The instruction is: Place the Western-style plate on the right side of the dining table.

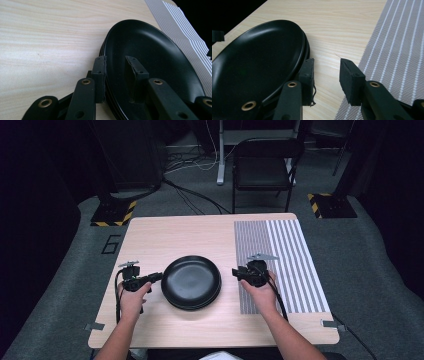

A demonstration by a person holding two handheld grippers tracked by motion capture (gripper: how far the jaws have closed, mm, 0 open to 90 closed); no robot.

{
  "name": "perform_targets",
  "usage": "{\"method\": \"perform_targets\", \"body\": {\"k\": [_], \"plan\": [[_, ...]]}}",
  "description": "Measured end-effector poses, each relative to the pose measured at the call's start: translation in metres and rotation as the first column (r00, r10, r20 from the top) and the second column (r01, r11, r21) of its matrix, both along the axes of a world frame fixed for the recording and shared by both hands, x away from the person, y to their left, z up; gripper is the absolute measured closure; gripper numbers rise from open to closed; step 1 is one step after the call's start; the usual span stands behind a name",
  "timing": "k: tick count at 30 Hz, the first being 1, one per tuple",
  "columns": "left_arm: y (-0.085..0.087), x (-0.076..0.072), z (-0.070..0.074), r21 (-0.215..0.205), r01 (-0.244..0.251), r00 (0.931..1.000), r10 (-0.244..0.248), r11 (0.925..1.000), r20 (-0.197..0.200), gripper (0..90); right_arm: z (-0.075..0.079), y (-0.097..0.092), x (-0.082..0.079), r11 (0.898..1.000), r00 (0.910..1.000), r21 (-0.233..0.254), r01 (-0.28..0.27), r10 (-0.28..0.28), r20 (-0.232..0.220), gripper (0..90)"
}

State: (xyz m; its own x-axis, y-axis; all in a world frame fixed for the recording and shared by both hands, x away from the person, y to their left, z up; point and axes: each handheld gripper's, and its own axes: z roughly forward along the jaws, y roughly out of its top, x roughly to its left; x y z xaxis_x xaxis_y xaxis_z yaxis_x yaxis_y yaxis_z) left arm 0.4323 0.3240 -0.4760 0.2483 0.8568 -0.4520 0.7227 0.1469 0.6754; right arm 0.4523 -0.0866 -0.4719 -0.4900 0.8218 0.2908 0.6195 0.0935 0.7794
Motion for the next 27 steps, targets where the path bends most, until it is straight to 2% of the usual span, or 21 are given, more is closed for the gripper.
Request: {"method": "perform_targets", "body": {"k": [2,6,7,10,11,16,22,26,27], "plan": [[0.000,0.000,-0.003,-0.007,-0.011,0.9998,0.010,0.9999,-0.014,73.3,-0.001,0.006,0.002,1.000,0.9999,0.017,-0.008,0.008,-0.015,65.8],[0.002,-0.001,-0.006,-0.024,-0.003,0.9999,0.003,0.9997,-0.013,74.3,-0.002,0.012,0.002,0.999,0.9997,0.030,-0.019,0.019,-0.016,65.9],[0.002,-0.001,-0.008,-0.058,-0.016,0.9997,0.015,0.9982,-0.019,74.4,-0.004,0.016,0.003,0.999,0.9992,0.041,-0.024,0.025,-0.031,66.1],[0.002,0.000,-0.010,-0.057,-0.013,0.9996,0.012,0.9983,-0.025,75.3,-0.006,0.018,0.003,0.998,0.9987,0.051,-0.025,0.027,-0.043,66.2],[0.001,0.000,-0.012,-0.060,-0.008,0.9995,0.006,0.9982,-0.032,75.7,-0.007,0.019,0.003,0.998,0.9983,0.068,-0.015,0.019,-0.056,66.0],[0.000,0.000,-0.015,-0.054,-0.001,0.9991,-0.001,0.9985,-0.042,78.6,-0.009,0.021,0.003,0.996,0.9979,0.086,-0.012,0.017,-0.062,66.0],[-0.002,-0.003,-0.016,-0.052,-0.017,0.9989,0.015,0.9985,-0.045,80.8,-0.012,0.024,0.004,0.995,0.9969,0.100,-0.008,0.016,-0.077,66.5],[0.000,-0.003,-0.019,-0.085,-0.031,0.9983,0.027,0.9959,-0.052,82.3,-0.016,0.028,0.005,0.995,0.9954,0.103,-0.013,0.023,-0.092,66.0],[-0.001,-0.004,-0.019,-0.082,-0.032,0.9985,0.028,0.9961,-0.047,82.3,-0.017,0.029,0.005,0.994,0.9947,0.110,-0.016,0.028,-0.099,66.0]]}}
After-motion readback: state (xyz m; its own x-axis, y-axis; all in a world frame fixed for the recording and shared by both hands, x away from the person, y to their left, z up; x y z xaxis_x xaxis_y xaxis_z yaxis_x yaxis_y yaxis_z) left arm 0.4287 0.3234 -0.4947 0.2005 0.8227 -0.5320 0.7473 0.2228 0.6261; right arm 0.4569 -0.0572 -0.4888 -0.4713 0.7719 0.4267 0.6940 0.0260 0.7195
